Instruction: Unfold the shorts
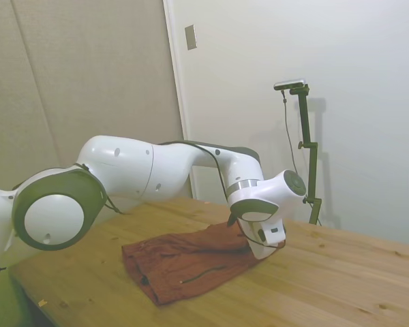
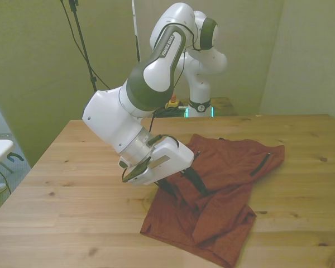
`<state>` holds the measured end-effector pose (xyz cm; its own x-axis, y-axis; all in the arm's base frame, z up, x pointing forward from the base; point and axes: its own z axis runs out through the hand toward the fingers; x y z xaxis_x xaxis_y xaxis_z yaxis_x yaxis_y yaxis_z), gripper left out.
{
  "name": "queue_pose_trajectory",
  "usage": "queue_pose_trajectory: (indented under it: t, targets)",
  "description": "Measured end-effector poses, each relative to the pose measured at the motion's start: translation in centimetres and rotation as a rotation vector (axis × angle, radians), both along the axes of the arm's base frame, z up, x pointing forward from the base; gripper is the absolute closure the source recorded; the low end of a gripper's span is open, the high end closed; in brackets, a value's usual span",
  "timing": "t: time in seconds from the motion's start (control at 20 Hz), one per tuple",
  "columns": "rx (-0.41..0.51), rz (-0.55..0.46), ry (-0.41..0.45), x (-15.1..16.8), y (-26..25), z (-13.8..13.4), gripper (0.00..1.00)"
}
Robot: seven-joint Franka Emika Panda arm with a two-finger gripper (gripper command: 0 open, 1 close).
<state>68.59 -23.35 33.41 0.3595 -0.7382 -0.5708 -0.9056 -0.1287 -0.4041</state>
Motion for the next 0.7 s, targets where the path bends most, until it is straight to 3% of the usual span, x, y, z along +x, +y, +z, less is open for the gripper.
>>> queue_pose_trajectory:
  t: [0.7]
  targets:
    - [-0.002, 0.019, -0.011, 0.18, 0.06, -0.56, 1.00]
